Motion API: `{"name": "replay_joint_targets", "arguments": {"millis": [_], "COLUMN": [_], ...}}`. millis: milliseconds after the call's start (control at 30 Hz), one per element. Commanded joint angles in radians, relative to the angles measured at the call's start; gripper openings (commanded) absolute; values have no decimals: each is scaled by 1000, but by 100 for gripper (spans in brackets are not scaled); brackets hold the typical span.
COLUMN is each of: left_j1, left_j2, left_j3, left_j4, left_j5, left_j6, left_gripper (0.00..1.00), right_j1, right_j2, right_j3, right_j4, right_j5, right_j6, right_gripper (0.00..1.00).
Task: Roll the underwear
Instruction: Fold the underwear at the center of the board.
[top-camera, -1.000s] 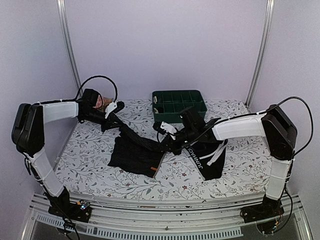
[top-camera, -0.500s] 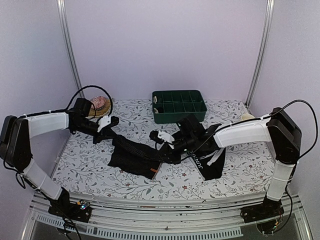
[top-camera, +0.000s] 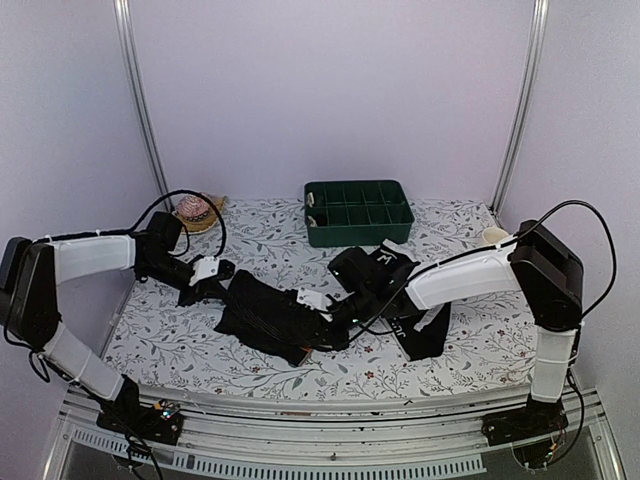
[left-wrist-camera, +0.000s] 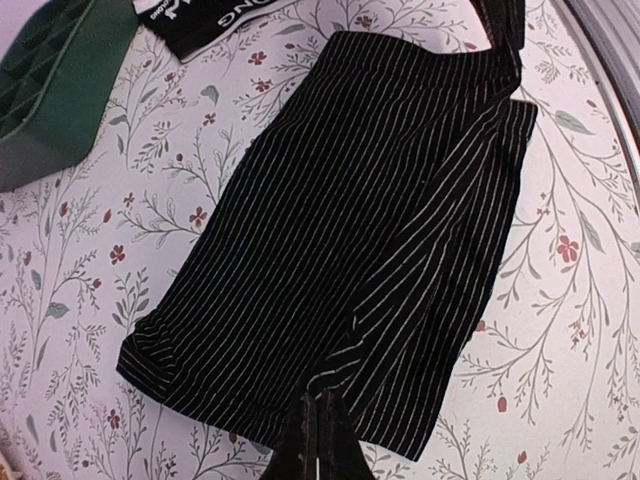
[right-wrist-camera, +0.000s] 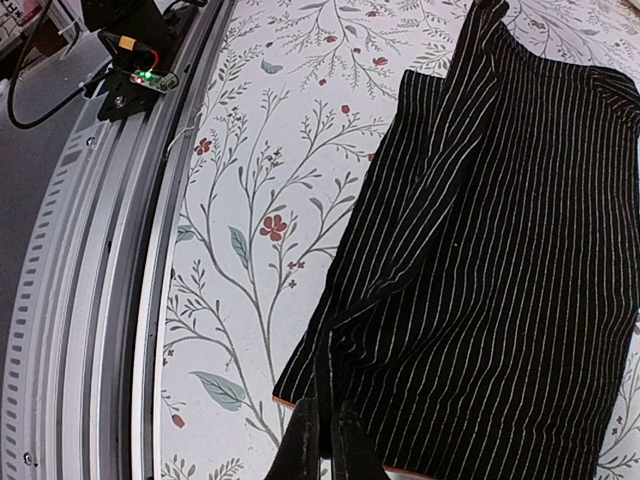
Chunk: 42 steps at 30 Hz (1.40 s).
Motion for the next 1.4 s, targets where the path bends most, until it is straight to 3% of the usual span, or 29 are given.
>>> {"name": "replay_joint_targets", "arguments": {"millis": [0, 333, 400, 433, 500, 667, 900, 1033, 1233, 1367], "left_j1": [-3, -11, -12, -12, -11, -7, -2, -4, -35, -103], "left_j2": [-37, -38, -40, -41, -45, -61, -43, 11, 97, 173], "left_j3": [-40, -75, -78, -78, -76, -72, -27, 24, 99, 141], "left_j4": [-45, -44, -53, -60, -79, -105, -95, 6, 153, 213], "left_j5": [-7, -38, -38, -37, -37, -40, -1, 13, -11, -106], "left_j6": [89, 115, 123, 131, 147, 165, 97, -97, -289, -370], "left_gripper": [0, 4, 9, 16, 34, 48, 49, 47, 33, 23], "right_j1": [25, 51, 62, 66, 76, 88, 89, 86, 28, -32], "right_j2": [30, 67, 69, 71, 73, 69, 32, 5, -5, -29], "right_j3": [36, 55, 58, 59, 61, 62, 53, 50, 62, 29], "right_j4": [-33, -83, -91, -95, -105, -114, -110, -80, -56, -11], "right_j5": [12, 17, 25, 31, 34, 17, -29, 49, 166, 200], "right_j6": [-20, -49, -60, -67, -78, -94, -95, -50, 69, 157], "right_gripper": [2, 2, 2, 3, 10, 41, 48, 44, 16, 10]}}
